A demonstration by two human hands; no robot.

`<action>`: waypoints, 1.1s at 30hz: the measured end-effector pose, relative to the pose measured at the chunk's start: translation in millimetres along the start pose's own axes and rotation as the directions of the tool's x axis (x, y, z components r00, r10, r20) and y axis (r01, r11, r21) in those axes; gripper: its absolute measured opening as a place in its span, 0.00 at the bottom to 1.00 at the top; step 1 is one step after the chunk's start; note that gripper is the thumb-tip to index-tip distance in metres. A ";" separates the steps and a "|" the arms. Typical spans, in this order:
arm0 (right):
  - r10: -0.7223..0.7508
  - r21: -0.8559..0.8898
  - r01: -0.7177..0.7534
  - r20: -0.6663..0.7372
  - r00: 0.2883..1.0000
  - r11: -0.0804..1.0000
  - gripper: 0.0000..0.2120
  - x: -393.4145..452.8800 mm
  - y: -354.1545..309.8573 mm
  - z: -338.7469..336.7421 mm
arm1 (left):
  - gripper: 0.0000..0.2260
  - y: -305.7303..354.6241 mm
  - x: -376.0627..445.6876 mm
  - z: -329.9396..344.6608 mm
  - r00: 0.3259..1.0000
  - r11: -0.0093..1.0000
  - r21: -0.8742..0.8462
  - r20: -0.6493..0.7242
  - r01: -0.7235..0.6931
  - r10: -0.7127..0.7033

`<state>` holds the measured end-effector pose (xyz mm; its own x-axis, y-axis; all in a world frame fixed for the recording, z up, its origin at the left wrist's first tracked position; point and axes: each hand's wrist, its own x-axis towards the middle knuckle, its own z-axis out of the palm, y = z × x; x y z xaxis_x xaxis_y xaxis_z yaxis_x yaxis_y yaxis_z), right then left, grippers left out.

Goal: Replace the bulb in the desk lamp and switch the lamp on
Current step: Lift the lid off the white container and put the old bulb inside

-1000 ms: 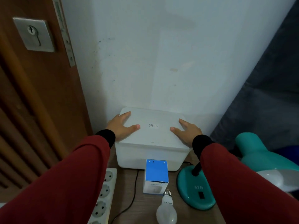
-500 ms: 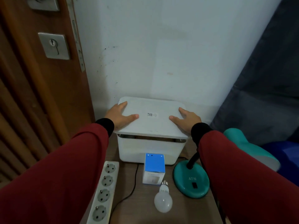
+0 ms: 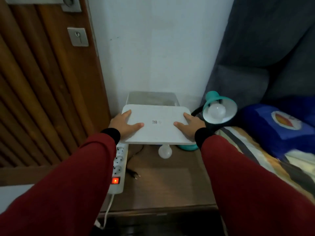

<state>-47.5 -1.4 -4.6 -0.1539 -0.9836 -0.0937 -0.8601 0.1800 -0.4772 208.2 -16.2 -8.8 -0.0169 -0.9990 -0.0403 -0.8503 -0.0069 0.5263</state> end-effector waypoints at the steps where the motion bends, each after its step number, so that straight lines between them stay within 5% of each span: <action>1: 0.009 0.016 -0.009 0.000 1.000 1.000 0.37 -13.7 7.0 5.8 | 0.38 -2.3 -13.6 7.0 1.000 1.000 0.024 0.003 -0.002 0.002; 19: 0.191 -0.234 -0.136 0.231 0.954 0.963 0.39 -111.9 116.2 96.6 | 0.44 -29.9 -117.2 136.0 0.926 0.969 0.244 0.358 0.029 -0.118; 27: 0.185 -0.437 -0.064 0.240 0.953 0.897 0.31 -95.0 111.5 100.1 | 0.44 -15.6 -108.7 152.0 0.896 0.900 0.430 0.368 0.073 -0.248; 33: 0.213 -0.496 -0.051 0.276 0.937 0.867 0.27 -86.3 105.5 102.9 | 0.34 -5.6 -103.8 149.5 0.920 0.877 0.476 0.314 0.063 -0.236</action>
<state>-75.0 103.2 -136.8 -0.1931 -0.8815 -0.4309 -0.9790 0.2025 0.0245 136.1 94.0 -134.5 0.0201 -0.9036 -0.4279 -0.9973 -0.0481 0.0548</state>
